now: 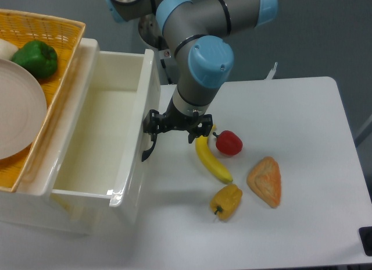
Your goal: Slide open the top white drawer
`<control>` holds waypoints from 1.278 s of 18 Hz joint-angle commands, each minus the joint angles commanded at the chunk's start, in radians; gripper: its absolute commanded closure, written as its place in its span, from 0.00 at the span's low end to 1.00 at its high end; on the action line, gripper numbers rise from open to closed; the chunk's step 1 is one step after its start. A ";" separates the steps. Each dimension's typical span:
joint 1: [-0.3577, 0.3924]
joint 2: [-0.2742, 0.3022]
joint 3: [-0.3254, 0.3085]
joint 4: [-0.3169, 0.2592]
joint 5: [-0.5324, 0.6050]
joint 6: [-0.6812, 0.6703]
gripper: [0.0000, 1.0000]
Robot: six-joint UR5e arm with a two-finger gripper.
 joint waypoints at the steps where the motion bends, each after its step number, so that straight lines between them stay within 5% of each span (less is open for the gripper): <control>1: 0.002 0.003 0.000 -0.011 -0.002 0.000 0.00; 15: 0.083 0.008 0.012 -0.012 -0.084 0.009 0.00; 23: 0.123 -0.001 0.011 0.012 0.104 0.193 0.00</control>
